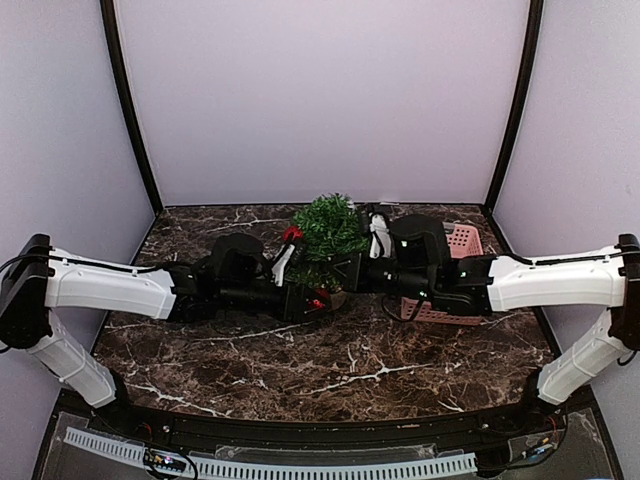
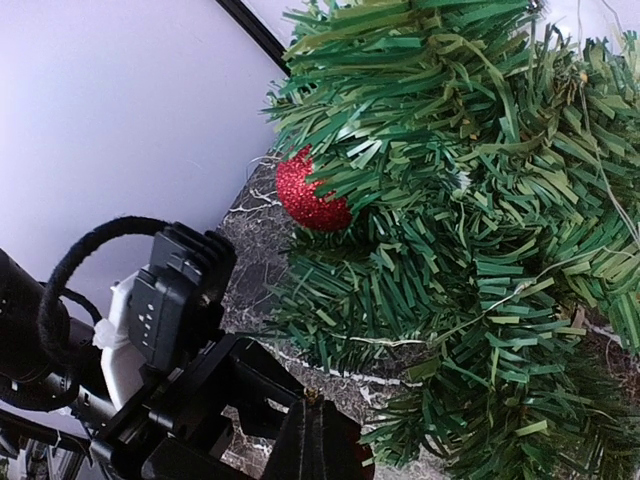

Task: Decorate the small christmas tree
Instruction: Hang the ornament ball on the branch.

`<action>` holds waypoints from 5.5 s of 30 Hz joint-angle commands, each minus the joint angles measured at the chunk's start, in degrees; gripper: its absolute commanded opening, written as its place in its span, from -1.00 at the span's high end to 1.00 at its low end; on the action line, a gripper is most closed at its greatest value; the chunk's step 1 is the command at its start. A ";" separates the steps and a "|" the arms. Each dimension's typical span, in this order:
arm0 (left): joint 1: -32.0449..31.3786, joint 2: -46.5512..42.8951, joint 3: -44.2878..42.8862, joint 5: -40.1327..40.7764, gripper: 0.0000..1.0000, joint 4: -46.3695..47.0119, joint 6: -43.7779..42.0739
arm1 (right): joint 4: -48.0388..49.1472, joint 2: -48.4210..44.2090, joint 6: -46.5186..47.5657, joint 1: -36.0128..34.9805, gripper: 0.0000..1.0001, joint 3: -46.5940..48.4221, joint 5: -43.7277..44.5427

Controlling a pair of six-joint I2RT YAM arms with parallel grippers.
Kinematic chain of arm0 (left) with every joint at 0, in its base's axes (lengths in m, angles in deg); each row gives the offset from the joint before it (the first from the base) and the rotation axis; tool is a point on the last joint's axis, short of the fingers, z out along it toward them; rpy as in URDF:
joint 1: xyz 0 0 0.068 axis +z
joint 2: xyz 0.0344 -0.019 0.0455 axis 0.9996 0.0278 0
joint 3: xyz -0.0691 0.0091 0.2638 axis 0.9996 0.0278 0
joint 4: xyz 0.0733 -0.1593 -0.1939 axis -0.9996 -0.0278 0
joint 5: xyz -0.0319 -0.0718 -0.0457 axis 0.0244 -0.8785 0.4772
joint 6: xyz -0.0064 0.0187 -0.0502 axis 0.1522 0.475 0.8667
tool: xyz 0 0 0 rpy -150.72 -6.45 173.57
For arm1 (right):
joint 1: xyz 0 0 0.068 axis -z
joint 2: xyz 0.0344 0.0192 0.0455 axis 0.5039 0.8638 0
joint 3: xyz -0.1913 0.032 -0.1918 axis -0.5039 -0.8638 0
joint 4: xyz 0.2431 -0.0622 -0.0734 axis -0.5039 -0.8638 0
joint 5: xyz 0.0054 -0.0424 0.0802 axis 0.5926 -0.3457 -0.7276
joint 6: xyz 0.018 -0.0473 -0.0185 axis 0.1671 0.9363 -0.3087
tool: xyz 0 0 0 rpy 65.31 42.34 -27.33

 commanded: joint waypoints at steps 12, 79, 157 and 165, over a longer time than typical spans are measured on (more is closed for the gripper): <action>-0.71 2.54 -1.50 -3.88 0.21 1.12 0.95 | -2.99 -4.97 -3.13 -2.94 1.00 -1.41 7.33; -0.67 6.95 -6.13 3.56 0.23 0.15 -0.05 | -5.18 0.27 -1.87 -3.04 1.00 1.90 14.22; 0.45 3.30 -2.00 5.94 0.14 2.88 4.01 | -3.95 3.14 -0.39 -3.17 1.00 4.77 17.55; 0.60 4.93 -2.72 5.59 0.13 3.13 4.13 | -4.77 5.37 -0.78 -3.21 1.00 5.72 18.61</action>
